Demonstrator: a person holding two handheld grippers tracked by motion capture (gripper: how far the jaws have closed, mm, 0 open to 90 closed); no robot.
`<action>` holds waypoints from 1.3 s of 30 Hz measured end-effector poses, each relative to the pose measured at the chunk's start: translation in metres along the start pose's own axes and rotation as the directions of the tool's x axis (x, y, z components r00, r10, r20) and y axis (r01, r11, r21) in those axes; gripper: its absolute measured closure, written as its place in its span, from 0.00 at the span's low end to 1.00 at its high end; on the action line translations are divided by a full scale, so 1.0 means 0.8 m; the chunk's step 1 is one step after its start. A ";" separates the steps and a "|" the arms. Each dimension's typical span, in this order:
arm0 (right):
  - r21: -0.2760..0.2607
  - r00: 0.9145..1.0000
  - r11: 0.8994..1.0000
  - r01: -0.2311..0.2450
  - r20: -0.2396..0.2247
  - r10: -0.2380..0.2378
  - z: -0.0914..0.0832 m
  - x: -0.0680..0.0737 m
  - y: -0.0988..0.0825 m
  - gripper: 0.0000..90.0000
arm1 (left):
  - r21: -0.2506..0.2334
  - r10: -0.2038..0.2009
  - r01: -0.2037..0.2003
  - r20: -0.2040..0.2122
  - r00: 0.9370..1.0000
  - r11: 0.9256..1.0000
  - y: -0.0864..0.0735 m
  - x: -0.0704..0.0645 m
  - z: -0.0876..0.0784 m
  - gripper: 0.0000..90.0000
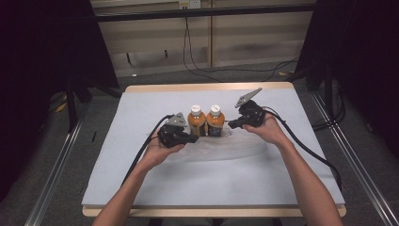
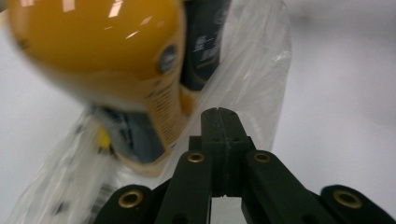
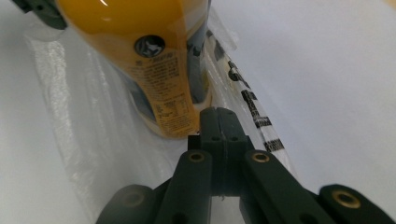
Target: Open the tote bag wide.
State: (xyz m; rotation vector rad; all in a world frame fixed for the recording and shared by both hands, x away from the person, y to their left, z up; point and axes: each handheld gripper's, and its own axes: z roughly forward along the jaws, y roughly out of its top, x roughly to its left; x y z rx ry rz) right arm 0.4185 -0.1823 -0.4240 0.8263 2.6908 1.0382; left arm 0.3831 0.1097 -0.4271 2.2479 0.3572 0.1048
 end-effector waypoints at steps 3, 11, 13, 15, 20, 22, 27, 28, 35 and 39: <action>0.035 1.000 0.999 -0.010 -0.005 0.010 0.012 -0.001 0.002 1.00 | 0.009 0.021 -0.021 -0.008 1.000 1.000 0.010 -0.003 0.008 1.00; 0.056 1.000 0.998 -0.016 -0.019 0.017 0.039 -0.002 0.002 1.00 | 0.063 0.070 -0.067 -0.049 0.996 0.996 0.019 -0.003 0.036 1.00; 0.061 1.000 0.998 -0.010 -0.017 0.011 0.042 -0.002 0.002 1.00 | 0.085 0.064 -0.059 -0.055 0.996 0.995 0.015 -0.004 0.045 1.00; 0.067 1.000 0.998 -0.022 -0.012 0.023 0.046 -0.003 0.000 1.00 | 0.119 0.057 -0.050 -0.061 0.996 0.992 0.011 -0.003 0.057 1.00; 0.089 0.999 0.995 -0.050 0.002 0.050 0.053 -0.004 0.000 1.00 | 0.190 0.086 -0.075 -0.052 0.995 0.979 -0.002 -0.008 0.072 1.00; 0.106 0.998 0.993 -0.057 0.017 0.056 0.058 -0.007 0.000 1.00 | 0.224 0.092 -0.082 -0.036 0.995 0.971 -0.006 -0.013 0.076 1.00; 0.113 0.995 0.988 -0.101 0.028 0.098 0.069 -0.018 -0.003 1.00 | 0.205 0.068 -0.065 -0.005 0.998 0.977 -0.013 -0.017 0.071 1.00; 0.112 0.994 0.988 -0.110 0.030 0.107 0.071 -0.019 -0.003 1.00 | 0.205 0.068 -0.067 0.005 0.998 0.976 -0.015 -0.017 0.070 1.00; 0.107 0.988 0.984 -0.145 0.059 0.140 0.079 -0.028 0.004 1.00 | 0.226 0.109 -0.112 0.029 0.994 0.968 -0.019 -0.036 0.062 1.00; 0.102 0.985 0.981 -0.166 0.073 0.159 0.082 -0.032 0.008 1.00 | 0.210 0.108 -0.115 0.047 0.993 0.971 -0.025 -0.045 0.057 1.00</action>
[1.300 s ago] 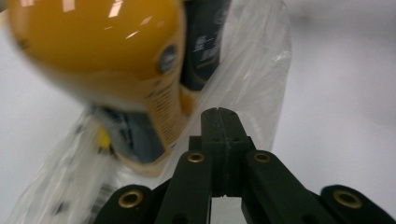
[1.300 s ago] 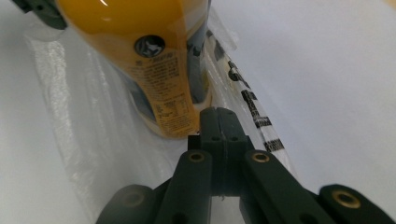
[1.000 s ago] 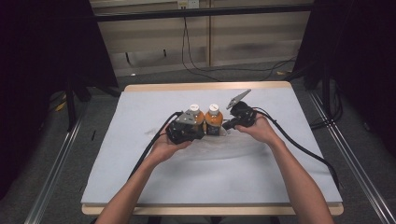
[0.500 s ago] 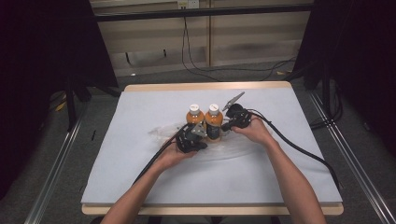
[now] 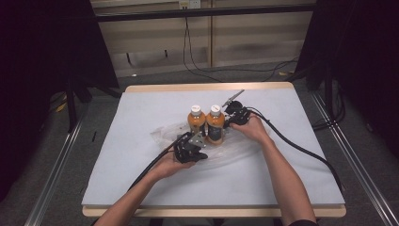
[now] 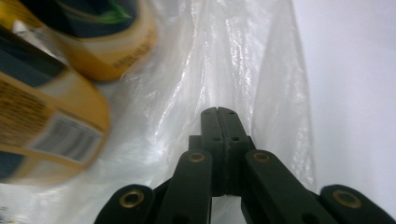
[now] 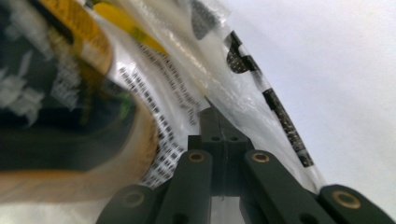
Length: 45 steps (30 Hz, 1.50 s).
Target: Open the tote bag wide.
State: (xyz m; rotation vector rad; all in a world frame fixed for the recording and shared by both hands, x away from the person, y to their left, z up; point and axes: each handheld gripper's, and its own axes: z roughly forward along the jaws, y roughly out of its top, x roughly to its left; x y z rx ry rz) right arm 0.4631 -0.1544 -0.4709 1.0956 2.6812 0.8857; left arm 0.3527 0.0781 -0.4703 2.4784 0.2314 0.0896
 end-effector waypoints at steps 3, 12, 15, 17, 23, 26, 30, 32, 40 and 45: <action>-0.012 1.000 1.000 -0.018 0.004 0.018 0.002 -0.006 0.001 1.00 | -0.011 -0.002 0.003 0.032 0.999 1.000 -0.005 -0.005 -0.003 1.00; -0.015 0.999 0.999 -0.034 0.035 0.035 0.005 -0.013 0.006 1.00 | -0.022 0.023 -0.022 0.059 0.998 1.000 -0.012 -0.020 -0.008 1.00; -0.019 0.998 0.999 -0.034 0.051 0.035 0.008 -0.014 0.011 1.00 | -0.009 0.029 -0.029 0.074 0.997 1.000 -0.013 -0.023 -0.011 1.00; -0.013 0.997 1.000 -0.027 0.065 0.028 0.010 -0.012 0.015 1.00 | -0.005 0.042 -0.042 0.071 0.997 0.999 -0.013 -0.028 -0.012 1.00; -0.021 0.996 0.998 -0.054 0.065 0.055 0.014 -0.017 0.019 1.00 | -0.013 0.054 -0.053 0.095 0.994 0.999 -0.017 -0.033 -0.015 1.00; -0.029 0.995 0.998 -0.064 0.076 0.066 0.016 -0.019 0.021 1.00 | -0.014 0.065 -0.064 0.114 0.991 0.998 -0.018 -0.037 -0.015 1.00; -0.044 0.992 0.995 -0.085 0.093 0.089 0.017 -0.019 0.021 1.00 | -0.017 0.088 -0.087 0.106 0.990 0.996 -0.019 -0.047 -0.016 1.00; -0.046 0.990 0.995 -0.086 0.105 0.091 0.018 -0.019 0.022 1.00 | -0.014 0.097 -0.096 0.107 0.990 0.995 -0.019 -0.048 -0.017 1.00; -0.051 0.982 0.993 -0.103 0.153 0.110 0.021 -0.018 0.027 1.00 | -0.020 0.086 -0.084 0.133 0.987 0.996 -0.022 -0.051 -0.019 1.00; -0.058 0.979 0.991 -0.117 0.161 0.125 0.022 -0.020 0.027 1.00 | -0.032 0.083 -0.079 0.134 0.988 0.996 -0.025 -0.054 -0.020 1.00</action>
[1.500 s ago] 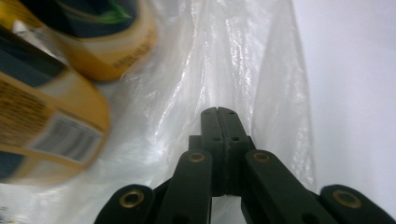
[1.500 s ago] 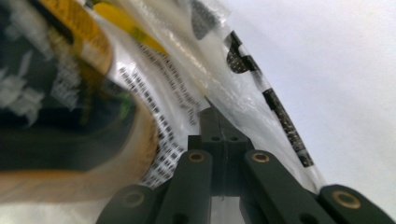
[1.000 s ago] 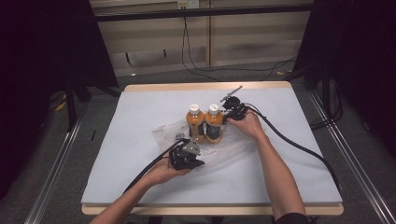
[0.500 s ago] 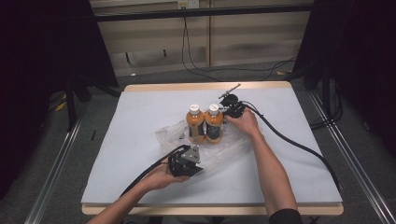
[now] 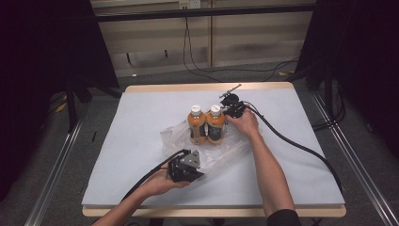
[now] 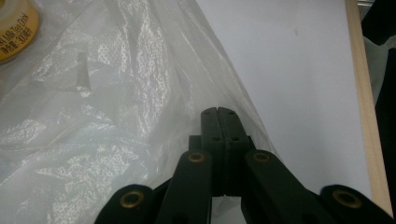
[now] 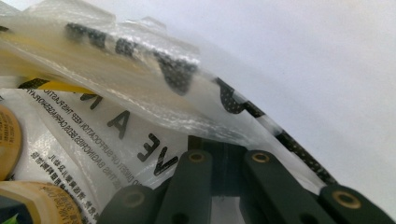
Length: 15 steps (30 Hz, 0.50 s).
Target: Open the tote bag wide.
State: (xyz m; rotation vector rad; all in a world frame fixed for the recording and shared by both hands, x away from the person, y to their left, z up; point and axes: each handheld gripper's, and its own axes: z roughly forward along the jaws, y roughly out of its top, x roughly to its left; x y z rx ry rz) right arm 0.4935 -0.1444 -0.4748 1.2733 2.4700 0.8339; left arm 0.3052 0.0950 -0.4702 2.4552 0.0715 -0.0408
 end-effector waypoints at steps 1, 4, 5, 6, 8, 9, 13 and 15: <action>-0.003 1.000 1.000 0.003 0.005 -0.003 0.000 0.000 0.000 1.00 | 0.002 0.001 -0.001 0.005 1.000 1.000 0.000 0.001 0.000 1.00; -0.003 1.000 1.000 0.010 0.011 -0.010 0.000 0.002 -0.001 1.00 | -0.031 -0.007 0.007 -0.008 1.000 1.000 -0.004 0.002 0.000 1.00; -0.003 1.000 1.000 0.017 0.006 -0.017 -0.001 0.003 -0.001 1.00 | -0.030 -0.016 0.016 -0.014 1.000 0.999 -0.004 0.002 0.000 1.00; 0.001 1.000 1.000 0.021 -0.007 -0.021 -0.002 0.003 -0.001 1.00 | -0.019 -0.012 0.012 -0.007 1.000 1.000 -0.003 0.004 -0.001 1.00; 0.009 0.999 0.999 0.045 -0.012 -0.044 -0.005 0.005 -0.002 1.00 | -0.023 -0.026 0.026 -0.010 1.000 0.999 -0.003 0.007 -0.001 1.00; 0.008 0.999 0.999 0.039 -0.018 -0.039 -0.007 0.006 -0.002 1.00 | -0.026 -0.028 0.028 0.013 1.000 0.999 -0.004 0.010 -0.001 1.00; -0.023 0.997 0.998 0.058 -0.051 -0.059 -0.020 0.008 -0.002 1.00 | -0.068 -0.055 0.055 0.000 0.998 0.996 -0.004 0.011 -0.003 1.00; -0.038 0.996 0.997 0.065 -0.054 -0.067 -0.029 0.009 -0.002 1.00 | -0.094 -0.076 0.076 -0.002 0.997 0.993 -0.004 0.012 -0.007 1.00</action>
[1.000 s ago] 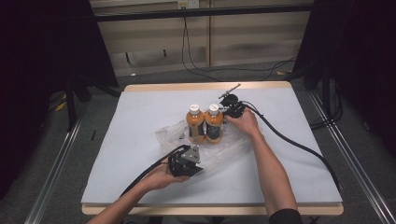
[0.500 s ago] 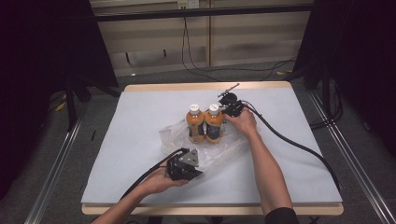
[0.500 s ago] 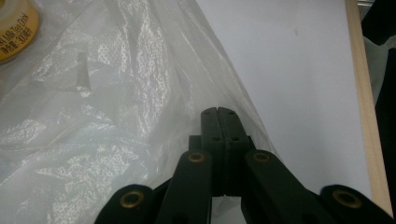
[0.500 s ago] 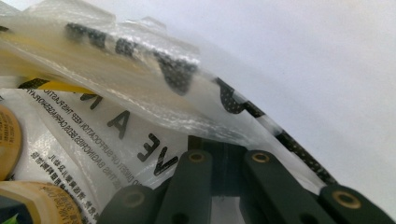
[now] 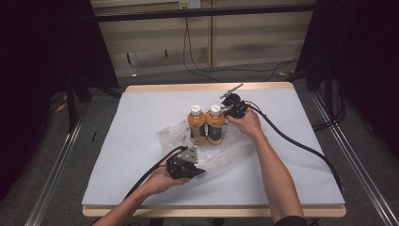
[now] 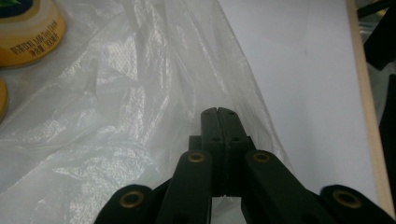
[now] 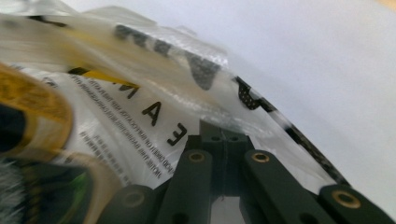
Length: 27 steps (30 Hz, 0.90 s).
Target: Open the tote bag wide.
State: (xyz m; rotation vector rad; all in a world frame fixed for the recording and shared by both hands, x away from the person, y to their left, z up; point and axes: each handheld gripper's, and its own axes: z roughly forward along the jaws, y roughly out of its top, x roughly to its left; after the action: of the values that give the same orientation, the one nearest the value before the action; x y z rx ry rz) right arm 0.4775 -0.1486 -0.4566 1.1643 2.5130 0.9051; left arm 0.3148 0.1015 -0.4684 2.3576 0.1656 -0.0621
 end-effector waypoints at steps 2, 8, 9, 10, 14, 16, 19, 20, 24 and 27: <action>-0.032 1.000 0.999 -0.004 -0.005 0.004 -0.011 -0.002 -0.001 1.00 | -0.032 -0.014 0.014 -0.001 1.000 0.999 0.000 0.002 -0.002 1.00; -0.091 1.000 0.996 -0.007 -0.016 0.006 -0.036 -0.006 -0.009 1.00 | -0.075 -0.035 0.035 -0.002 0.999 0.997 0.002 0.007 -0.011 1.00; -0.097 1.000 0.995 -0.014 -0.020 0.012 -0.040 -0.006 -0.010 1.00 | -0.091 -0.051 0.049 -0.010 0.999 0.995 0.002 0.007 -0.013 1.00; -0.109 1.000 0.994 -0.018 -0.023 0.016 -0.045 -0.007 -0.011 1.00 | -0.102 -0.055 0.054 -0.009 0.998 0.993 0.001 0.009 -0.015 1.00; -0.150 0.999 0.988 -0.022 -0.038 0.017 -0.058 -0.006 -0.016 1.00 | -0.148 -0.087 0.079 -0.048 0.995 0.986 -0.001 0.015 -0.026 0.96; -0.164 0.999 0.986 -0.023 -0.036 0.018 -0.065 -0.005 -0.019 0.96 | -0.169 -0.090 0.078 -0.059 0.994 0.983 -0.003 0.017 -0.028 0.91; -0.186 0.999 0.982 -0.012 -0.034 0.006 -0.076 -0.001 -0.025 0.84 | -0.195 -0.104 0.088 -0.078 0.991 0.977 -0.004 0.018 -0.033 0.80; -0.196 0.999 0.981 -0.005 -0.034 -0.002 -0.080 0.000 -0.027 0.82 | -0.196 -0.106 0.084 -0.105 0.989 0.977 -0.004 0.018 -0.036 0.77; -0.231 1.000 0.973 -0.008 -0.013 0.005 -0.094 0.003 -0.038 0.56 | -0.238 -0.138 0.102 -0.137 0.981 0.966 -0.005 0.020 -0.045 0.58; -0.264 1.000 0.964 -0.028 0.006 0.031 -0.103 0.002 -0.046 0.30 | -0.258 -0.157 0.111 -0.165 0.974 0.960 -0.005 0.021 -0.052 0.47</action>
State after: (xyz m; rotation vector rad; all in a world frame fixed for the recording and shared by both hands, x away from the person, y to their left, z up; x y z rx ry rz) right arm 0.4177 -0.2016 -0.4148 1.1182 2.2831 1.1957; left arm 0.3305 0.1348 -0.4432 2.0978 0.4014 0.1059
